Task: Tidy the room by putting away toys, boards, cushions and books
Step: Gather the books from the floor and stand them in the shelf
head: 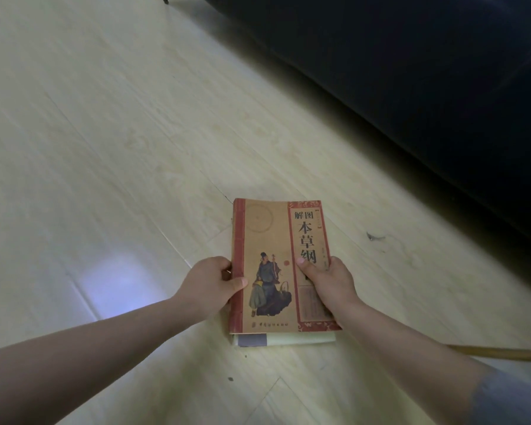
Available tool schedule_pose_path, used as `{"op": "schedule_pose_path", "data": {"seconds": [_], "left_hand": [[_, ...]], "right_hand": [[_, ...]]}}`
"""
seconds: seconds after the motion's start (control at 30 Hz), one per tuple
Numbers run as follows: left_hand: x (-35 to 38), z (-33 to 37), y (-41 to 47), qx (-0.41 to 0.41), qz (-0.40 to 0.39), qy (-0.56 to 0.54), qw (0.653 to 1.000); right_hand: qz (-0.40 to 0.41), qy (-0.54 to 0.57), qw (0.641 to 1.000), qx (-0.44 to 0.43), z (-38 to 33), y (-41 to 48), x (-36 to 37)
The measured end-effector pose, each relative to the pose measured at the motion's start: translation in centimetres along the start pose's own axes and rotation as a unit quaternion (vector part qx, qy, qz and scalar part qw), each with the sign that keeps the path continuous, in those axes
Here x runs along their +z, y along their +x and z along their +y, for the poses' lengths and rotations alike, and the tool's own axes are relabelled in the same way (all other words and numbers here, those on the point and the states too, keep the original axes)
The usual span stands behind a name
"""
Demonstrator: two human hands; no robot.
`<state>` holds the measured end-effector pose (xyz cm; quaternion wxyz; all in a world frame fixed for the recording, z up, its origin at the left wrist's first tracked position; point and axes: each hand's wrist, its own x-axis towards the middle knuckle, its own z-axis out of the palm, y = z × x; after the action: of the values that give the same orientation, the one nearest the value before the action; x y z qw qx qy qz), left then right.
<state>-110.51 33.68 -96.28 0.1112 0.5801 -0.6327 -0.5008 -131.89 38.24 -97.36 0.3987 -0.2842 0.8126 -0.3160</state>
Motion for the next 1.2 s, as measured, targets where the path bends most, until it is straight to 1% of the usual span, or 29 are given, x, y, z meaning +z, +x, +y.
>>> {"op": "schedule_pose_path", "data": {"seconds": [0.13,0.27,0.47,0.63,0.83,0.9,0.97,1.03,1.13,1.2], "left_hand": [[0.7,-0.3,-0.5,0.014,-0.009,0.016,1.0],[0.9,-0.3,-0.7,0.023,-0.012,0.023,0.999],[1.0,-0.8,-0.9,0.024,-0.037,0.02,0.999],[1.3,-1.0,-1.0,0.03,-0.047,0.016,0.998],[1.5,-1.6,-0.5,0.016,-0.01,0.039,0.999],[1.4,-1.3,-0.3,0.004,-0.003,0.036,0.999],[1.2,-0.4,-0.2,-0.023,-0.001,0.009,1.0],[1.2,0.4,-0.1,-0.061,-0.003,-0.045,0.997],[1.3,1.6,0.6,-0.113,-0.025,-0.17,0.979],[1.3,1.9,1.3,-0.146,-0.033,-0.218,0.964]], "right_hand": [[-0.008,-0.011,1.0,0.025,1.1,0.1,-0.3],[-0.012,-0.021,0.999,0.028,1.2,0.0,-0.6],[-0.01,-0.059,0.998,0.011,1.1,-0.7,-0.8],[0.004,-0.113,0.994,-0.006,1.2,-1.0,-1.0],[0.021,-0.215,0.976,-0.039,1.6,-0.9,-1.2],[-0.009,-0.192,0.981,-0.019,1.5,-0.5,-1.3],[-0.041,-0.143,0.989,0.016,0.9,-0.3,-1.4],[-0.059,-0.107,0.992,0.036,-0.1,-0.2,-1.3],[-0.087,-0.055,0.992,0.076,-1.4,0.0,-1.2],[-0.106,-0.05,0.989,0.09,-1.6,0.1,-1.0]]}}
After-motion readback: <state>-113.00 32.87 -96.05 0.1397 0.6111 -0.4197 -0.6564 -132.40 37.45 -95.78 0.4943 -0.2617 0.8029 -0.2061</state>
